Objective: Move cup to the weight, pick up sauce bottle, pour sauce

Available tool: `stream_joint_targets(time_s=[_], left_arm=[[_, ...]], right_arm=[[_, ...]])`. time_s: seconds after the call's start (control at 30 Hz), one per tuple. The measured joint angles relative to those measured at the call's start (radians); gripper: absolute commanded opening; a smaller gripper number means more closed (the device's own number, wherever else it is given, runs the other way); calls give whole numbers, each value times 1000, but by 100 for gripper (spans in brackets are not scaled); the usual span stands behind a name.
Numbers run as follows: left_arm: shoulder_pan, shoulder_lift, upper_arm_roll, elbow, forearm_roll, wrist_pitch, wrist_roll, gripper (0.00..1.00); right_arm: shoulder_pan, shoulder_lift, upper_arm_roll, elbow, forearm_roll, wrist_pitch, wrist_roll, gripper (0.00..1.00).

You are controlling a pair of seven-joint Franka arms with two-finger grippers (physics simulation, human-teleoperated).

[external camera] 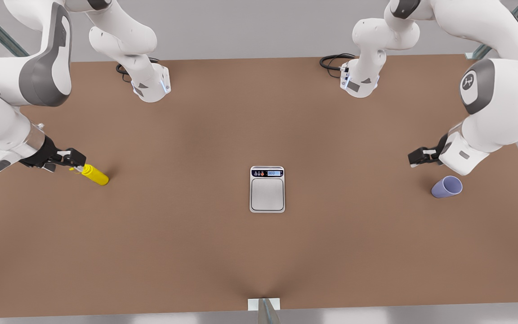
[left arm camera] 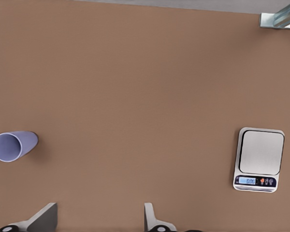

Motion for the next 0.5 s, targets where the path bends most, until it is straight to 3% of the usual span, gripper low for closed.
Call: stream_joint_targets(time_s=[0.07,0.1,0.13,0.23,0.37,0.5], left_arm=[[25,10,12,-38,3,-1,-14,100],[57,21,69,-88,5,15,-8,100],[141,43,83,-134,3,53,8,100],[275,112,84,-229,-13,279,208,100],[321,147,84,-334,-22,446,237,100],[374,196,83,-354,-25,495,503,100]], right_arm=[[0,0,0,0,0,0,-1,100],[0,0,0,0,0,0,-1,100],[0,0,0,0,0,0,-1,100],[0,0,0,0,0,0,-1,100],[0,0,0,0,0,0,-1,100],[0,0,0,0,0,0,-1,100]])
